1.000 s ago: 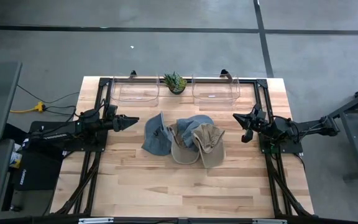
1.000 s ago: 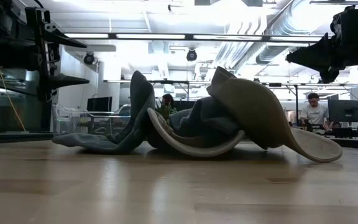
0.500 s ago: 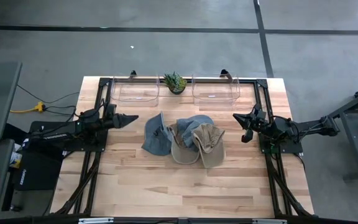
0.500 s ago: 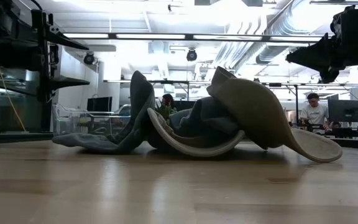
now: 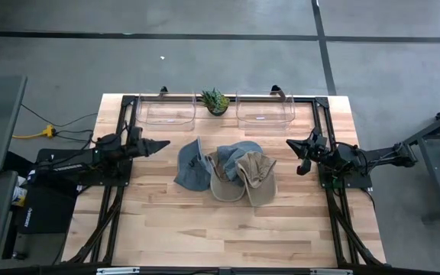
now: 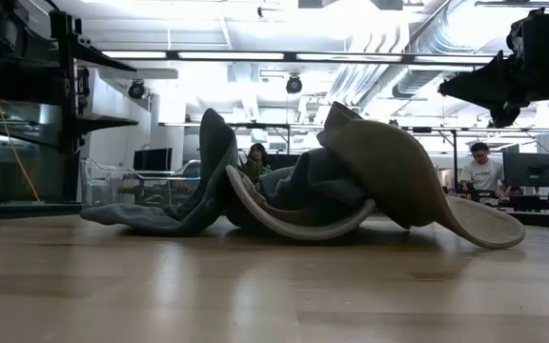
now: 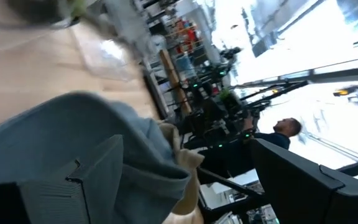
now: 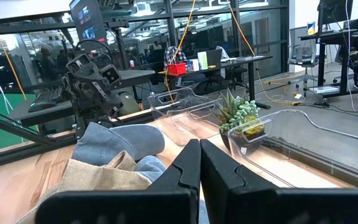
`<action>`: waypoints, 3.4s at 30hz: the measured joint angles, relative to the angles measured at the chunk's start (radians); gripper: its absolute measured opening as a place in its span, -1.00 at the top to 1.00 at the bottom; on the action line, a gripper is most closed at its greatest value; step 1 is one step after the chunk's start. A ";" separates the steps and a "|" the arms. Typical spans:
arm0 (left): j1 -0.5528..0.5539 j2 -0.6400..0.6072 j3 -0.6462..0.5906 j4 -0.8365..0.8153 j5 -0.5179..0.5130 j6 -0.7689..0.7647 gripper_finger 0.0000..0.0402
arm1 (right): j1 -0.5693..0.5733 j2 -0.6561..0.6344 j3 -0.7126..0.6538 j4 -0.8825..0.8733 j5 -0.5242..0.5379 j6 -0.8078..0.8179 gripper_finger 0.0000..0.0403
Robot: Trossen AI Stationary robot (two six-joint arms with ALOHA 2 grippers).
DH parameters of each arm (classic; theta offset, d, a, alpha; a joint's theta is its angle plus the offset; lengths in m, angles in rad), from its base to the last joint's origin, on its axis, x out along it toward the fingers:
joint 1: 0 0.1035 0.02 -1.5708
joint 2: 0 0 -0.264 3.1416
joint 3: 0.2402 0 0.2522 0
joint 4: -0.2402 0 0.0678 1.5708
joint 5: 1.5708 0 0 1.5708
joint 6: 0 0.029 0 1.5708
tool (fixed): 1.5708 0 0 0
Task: Pick & Place hat
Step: Put the left gray cap into the left transparent bin
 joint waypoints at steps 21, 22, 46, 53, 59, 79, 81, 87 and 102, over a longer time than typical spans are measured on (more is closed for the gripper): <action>0.000 0.352 0.354 0.002 0.074 0.357 -0.57 | 0.000 0.000 0.000 0.000 0.000 0.000 1.00; 0.000 0.391 0.386 -0.029 0.095 0.407 -0.57 | 0.000 0.000 0.000 0.000 0.000 0.000 1.00; -0.063 0.987 0.823 -0.528 0.233 1.548 -0.57 | 0.000 0.000 0.000 0.000 0.000 0.000 1.00; -0.141 1.107 0.823 -0.520 0.160 1.668 -0.57 | 0.000 0.000 0.000 0.000 0.000 0.000 1.00; -0.170 1.180 0.824 -0.483 0.113 1.714 -0.57 | 0.000 0.000 0.000 0.000 0.000 0.000 1.00; -0.170 1.283 0.821 -0.429 -0.001 1.968 -0.57 | 0.000 0.000 0.000 0.000 0.000 0.000 1.00; -0.170 1.300 0.825 -0.406 -0.001 1.968 -0.57 | 0.000 0.000 0.000 0.000 0.000 0.000 1.00; -0.170 1.343 0.823 -0.371 -0.031 1.967 -0.57 | 0.000 0.000 0.000 -0.002 0.000 0.000 1.00; -0.170 1.355 0.823 -0.371 -0.130 1.939 -0.01 | 0.000 0.000 0.000 0.000 0.000 0.000 1.00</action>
